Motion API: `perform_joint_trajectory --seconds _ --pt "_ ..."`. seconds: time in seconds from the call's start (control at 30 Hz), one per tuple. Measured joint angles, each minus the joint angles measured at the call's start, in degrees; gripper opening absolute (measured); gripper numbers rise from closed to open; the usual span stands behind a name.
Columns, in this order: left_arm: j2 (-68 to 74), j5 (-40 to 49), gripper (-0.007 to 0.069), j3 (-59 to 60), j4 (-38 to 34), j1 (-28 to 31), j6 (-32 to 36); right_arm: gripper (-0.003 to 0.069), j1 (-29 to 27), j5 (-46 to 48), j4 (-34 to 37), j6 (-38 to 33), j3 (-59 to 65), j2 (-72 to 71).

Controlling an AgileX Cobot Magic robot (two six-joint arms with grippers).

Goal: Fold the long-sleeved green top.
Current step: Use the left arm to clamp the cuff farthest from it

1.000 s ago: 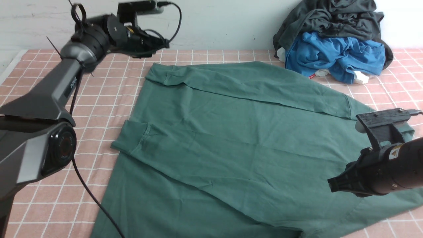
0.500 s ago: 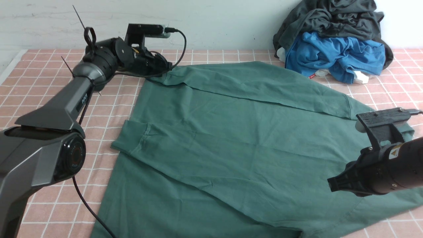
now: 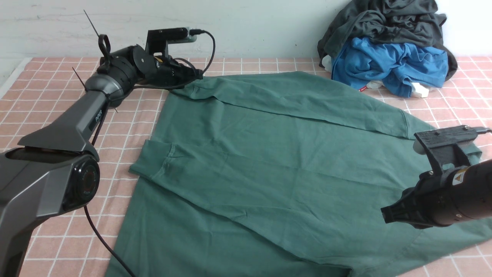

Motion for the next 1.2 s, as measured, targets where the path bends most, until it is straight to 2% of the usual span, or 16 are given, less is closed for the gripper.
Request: perform_joint_trajectory --seconds 0.17,0.3,0.4,0.57,0.67,0.73,0.87,0.97,1.07,1.2 --pt "-0.81 6.36 -0.0007 0.0 -2.58 0.0 -0.48 -0.0014 0.0 0.0 0.21 0.0 0.0 0.0" --pt "-0.69 10.0 0.002 0.0 -0.12 0.0 -5.44 -0.0014 0.0 0.0 0.34 0.0 0.0 0.0" --pt "-0.69 10.0 0.0095 0.0 1.33 0.07 -8.77 -0.0014 0.0 -0.05 0.36 0.0 0.0 0.0" --pt "-0.69 10.66 0.0302 0.0 1.71 0.07 -11.86 -0.0014 0.0 -0.05 0.4 0.0 0.0 0.0" --pt "-0.69 10.54 0.0382 0.0 2.3 0.07 -12.79 -0.0014 0.0 -0.05 0.4 0.0 0.0 0.0" --pt "-0.69 9.39 0.0405 0.0 2.68 0.07 -13.1 -0.0014 0.0 -0.05 0.4 0.0 0.0 0.0" --pt "-0.69 5.59 0.0398 0.0 2.86 0.07 -13.29 -0.0014 0.0 -0.05 0.4 0.0 0.0 0.0" --pt "-0.69 1.42 0.0328 0.0 2.87 0.07 -13.34 -0.0014 0.0 -0.06 0.4 0.0 0.0 0.0" --pt "-0.69 0.98 0.0261 0.0 2.53 0.07 -13.62 -0.0014 0.0 -0.11 0.4 0.0 0.0 0.0" --pt "-0.69 3.23 0.0237 0.0 2.53 0.07 -14.0 -0.0014 0.0 -0.24 0.4 0.0 0.0 0.0"
